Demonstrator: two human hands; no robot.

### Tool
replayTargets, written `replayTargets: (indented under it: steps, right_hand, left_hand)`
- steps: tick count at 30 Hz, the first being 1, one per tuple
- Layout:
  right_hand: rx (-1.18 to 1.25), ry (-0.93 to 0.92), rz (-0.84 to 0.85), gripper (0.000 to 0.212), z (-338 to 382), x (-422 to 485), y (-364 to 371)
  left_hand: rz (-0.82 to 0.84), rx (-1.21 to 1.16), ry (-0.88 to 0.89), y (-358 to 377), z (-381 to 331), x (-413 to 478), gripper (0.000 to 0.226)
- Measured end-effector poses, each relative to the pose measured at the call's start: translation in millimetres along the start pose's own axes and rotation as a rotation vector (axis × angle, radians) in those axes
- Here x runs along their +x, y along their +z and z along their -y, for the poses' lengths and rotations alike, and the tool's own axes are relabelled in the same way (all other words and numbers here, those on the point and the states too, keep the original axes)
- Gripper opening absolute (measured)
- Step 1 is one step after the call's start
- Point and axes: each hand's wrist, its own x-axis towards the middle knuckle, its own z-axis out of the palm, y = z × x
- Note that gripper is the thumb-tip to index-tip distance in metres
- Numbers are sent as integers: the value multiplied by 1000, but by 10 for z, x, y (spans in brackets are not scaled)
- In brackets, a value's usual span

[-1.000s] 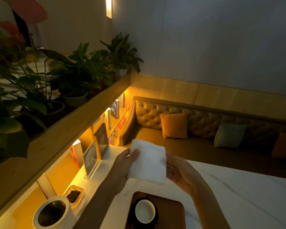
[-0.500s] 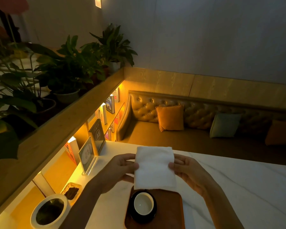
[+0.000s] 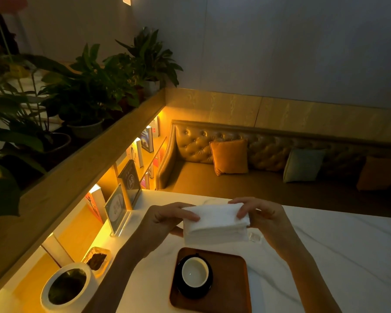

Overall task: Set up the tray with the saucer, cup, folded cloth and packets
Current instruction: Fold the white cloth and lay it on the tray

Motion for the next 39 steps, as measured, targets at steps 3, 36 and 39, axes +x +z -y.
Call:
replayTargets:
  steps: [3,36,39]
  right_hand:
    - [4,-22,34,68,43,-27,-8]
    - [205,-37,-60,57,97,-299,78]
    - [100,-7,-72,55,81,-298,102]
  left_hand:
    - [9,31,48,21,-82,-30,73]
    - [-72,-299,28,198,-151,-159,53]
    - [-132,-166,1,237,-164,-123,56]
